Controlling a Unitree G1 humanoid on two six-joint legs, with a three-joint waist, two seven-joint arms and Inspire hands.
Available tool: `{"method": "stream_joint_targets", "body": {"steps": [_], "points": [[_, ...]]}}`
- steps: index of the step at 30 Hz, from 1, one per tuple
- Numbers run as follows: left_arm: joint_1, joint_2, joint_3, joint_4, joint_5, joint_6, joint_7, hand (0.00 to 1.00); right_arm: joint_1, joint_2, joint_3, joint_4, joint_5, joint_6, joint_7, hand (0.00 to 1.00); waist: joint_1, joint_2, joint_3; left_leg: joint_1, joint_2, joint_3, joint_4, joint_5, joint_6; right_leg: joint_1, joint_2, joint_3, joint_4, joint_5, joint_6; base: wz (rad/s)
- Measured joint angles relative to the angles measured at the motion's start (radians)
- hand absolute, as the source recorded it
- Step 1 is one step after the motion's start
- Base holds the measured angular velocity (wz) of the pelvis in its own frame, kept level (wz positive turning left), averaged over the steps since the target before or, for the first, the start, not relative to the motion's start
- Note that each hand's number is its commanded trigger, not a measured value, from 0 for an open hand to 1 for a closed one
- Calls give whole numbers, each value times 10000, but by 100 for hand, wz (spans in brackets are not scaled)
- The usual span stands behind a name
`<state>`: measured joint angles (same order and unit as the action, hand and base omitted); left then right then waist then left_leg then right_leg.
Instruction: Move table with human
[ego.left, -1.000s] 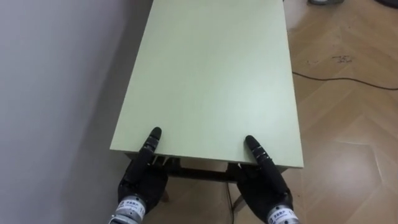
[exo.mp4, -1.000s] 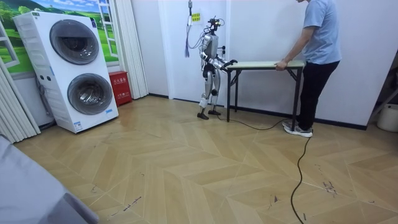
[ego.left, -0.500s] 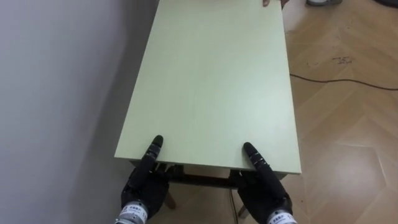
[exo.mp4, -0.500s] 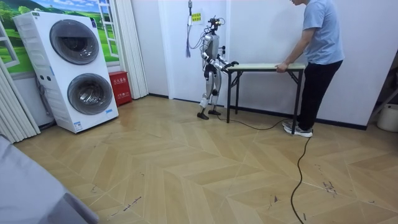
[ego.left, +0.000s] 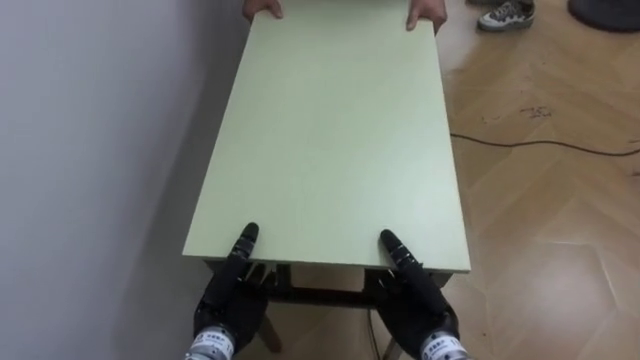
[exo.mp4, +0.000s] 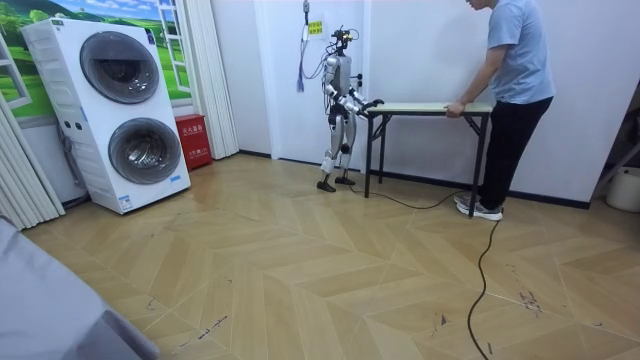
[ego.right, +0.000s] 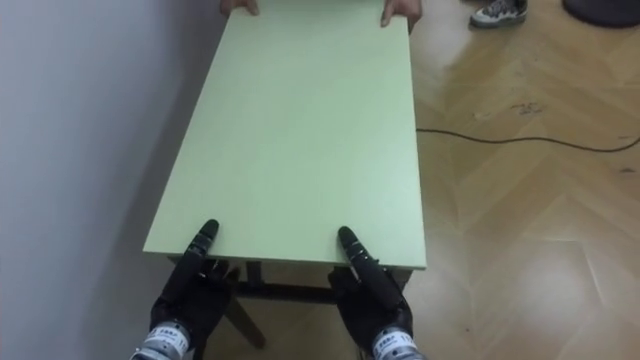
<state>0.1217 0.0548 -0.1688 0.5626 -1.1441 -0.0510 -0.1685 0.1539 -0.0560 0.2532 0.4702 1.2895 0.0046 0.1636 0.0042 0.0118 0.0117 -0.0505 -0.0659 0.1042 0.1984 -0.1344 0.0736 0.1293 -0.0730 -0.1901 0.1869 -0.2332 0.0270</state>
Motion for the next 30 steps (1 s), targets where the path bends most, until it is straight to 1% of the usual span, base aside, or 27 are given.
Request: {"method": "stream_joint_targets", "body": {"steps": [2, 3, 4, 5, 6, 8, 10, 13, 15, 18, 19, 20, 21, 22, 23, 24, 25, 27, 29, 30], "points": [[-55, 1, 128, 223, 199, 10, -158, 100, -155, 98, -29, 383, -31, 2, 145, 100, 0, -53, -11, 117, 1, 6, -23, -4, -5, 96, 0, -1, -2, 1, 0, 0], [-128, -2, 228, 395, 446, 6, -235, 91, -244, 203, -112, 686, -89, 6, 278, 80, 1, -85, -23, 170, 2, 7, -23, -14, -11, 145, 2, -1, -4, 1, 0, 0], [-220, -2, 331, 605, 626, -3, -398, 80, -386, 254, -164, 939, -203, 39, 365, 64, 1, -82, -7, 213, 6, 7, -24, -23, -15, 186, 5, 0, -2, 1, -1, 0], [-311, -4, 396, 782, 797, 6, -495, 54, -483, 288, -313, 1101, -347, 138, 403, 4, 0, -78, 7, 265, 11, 8, -26, -45, -19, 242, 9, -9, -6, 1, -1, 0], [-346, -6, 440, 864, 845, 11, -549, 0, -512, 299, -372, 1178, -382, 175, 433, 0, 6, -87, 8, 281, 9, 4, -25, -54, -20, 264, 10, -8, -10, 1, -1, 0], [-363, -7, 537, 999, 981, 31, -609, 0, -570, 297, -442, 1486, -413, 185, 703, 0, -2, -76, -20, 302, 9, 14, -12, -100, -17, 277, 14, 25, -12, 2, 0, -4], [-363, -3, 607, 1077, 1234, 28, -666, 0, -561, 296, -515, 1707, -524, 180, 900, 0, -3, -68, -23, 326, 7, 17, -15, -107, -12, 291, 12, 26, -8, 7, 3, 0], [-356, 64, 602, 1338, 2001, -123, -773, 0, -597, 235, -806, 2203, -924, 179, 1175, 0, 3, -24, -68, 331, 0, 14, -15, -132, -14, 291, 16, -3, 5, 8, 5, 0], [-332, 61, 675, 1572, 2242, -248, -816, 0, -606, 190, -847, 2478, -1107, 180, 1373, 0, 5, -14, -96, 360, -2, 16, -15, -148, -17, 320, 17, -3, 4, 9, 6, 0], [-286, 63, 780, 1802, 2846, -346, -890, 0, -587, 190, -1015, 2655, -1236, 190, 1607, 0, 34, 34, -102, 425, -2, 18, -24, -159, -22, 395, 16, -24, -12, 8, 6, 0], [-285, 101, 769, 2201, 3365, -336, -834, 0, -591, 193, -1114, 2664, -1238, 197, 1628, 0, 32, 69, -96, 459, 0, 24, -32, -161, -22, 431, 13, -42, -28, 8, 6, 0], [-278, 125, 760, 2532, 3592, -253, -768, 0, -590, 194, -1161, 2672, -1234, 209, 1657, 0, 24, 82, -99, 467, 1, 30, -34, -163, -23, 444, 12, -39, -43, 8, 6, 0], [-91, 175, 769, 3160, 3807, -112, -585, 0, -583, 193, -1223, 2684, -1231, 229, 1720, 0, -6, 74, -100, 466, 0, 27, -47, -166, -25, 453, 11, -36, -96, 8, 6, -4], [178, 260, 812, 3603, 4014, 18, -425, 0, -546, 193, -1304, 2693, -1251, 290, 1838, 0, -2, 15, -111, 462, -10, 51, -70, -167, -27, 477, 5, -21, -193, 8, 6, 0], [528, 355, 892, 4023, 4212, 143, -337, 0, -533, 195, -1465, 2776, -1360, 361, 2003, 0, -4, 10, -113, 464, -2, 52, -68, -167, -29, 477, 7, -14, -185, 8, 6, 0], [697, 389, 940, 4223, 4232, 175, -293, 0, -522, 195, -1581, 2848, -1444, 402, 2116, 0, 1, -37, -99, 463, 0, 49, -68, -167, -29, 478, 7, -3, -184, 8, 6, 8], [1025, 423, 1100, 4574, 4355, 194, -166, 0, -523, 192, -1713, 3026, -1575, 400, 2332, 0, 10, -59, -99, 461, -3, 19, -65, -168, -29, 486, 7, 11, -182, 9, 6, 8], [1307, 443, 1293, 5009, 4380, 227, 27, 0, -447, 189, -1852, 3128, -1607, 393, 2467, 0, 11, -80, -82, 446, -14, -35, -49, -170, -26, 488, 2, 7, -183, 9, 6, 10], [1322, 441, 1577, 5222, 4382, 232, 136, 0, -366, 74, -2000, 4034, -1836, 378, 2240, 0, 13, -112, -63, 390, -31, -122, 13, -174, -18, 499, 2, 9, -168, 9, 6, 11], [1316, 442, 1602, 5223, 4381, 225, 138, 0, -308, 17, -2001, 4355, -1918, 378, 2158, 0, 16, -133, -51, 385, -34, -122, 21, -174, -17, 509, 0, 11, -155, 9, 7, 0]]}}
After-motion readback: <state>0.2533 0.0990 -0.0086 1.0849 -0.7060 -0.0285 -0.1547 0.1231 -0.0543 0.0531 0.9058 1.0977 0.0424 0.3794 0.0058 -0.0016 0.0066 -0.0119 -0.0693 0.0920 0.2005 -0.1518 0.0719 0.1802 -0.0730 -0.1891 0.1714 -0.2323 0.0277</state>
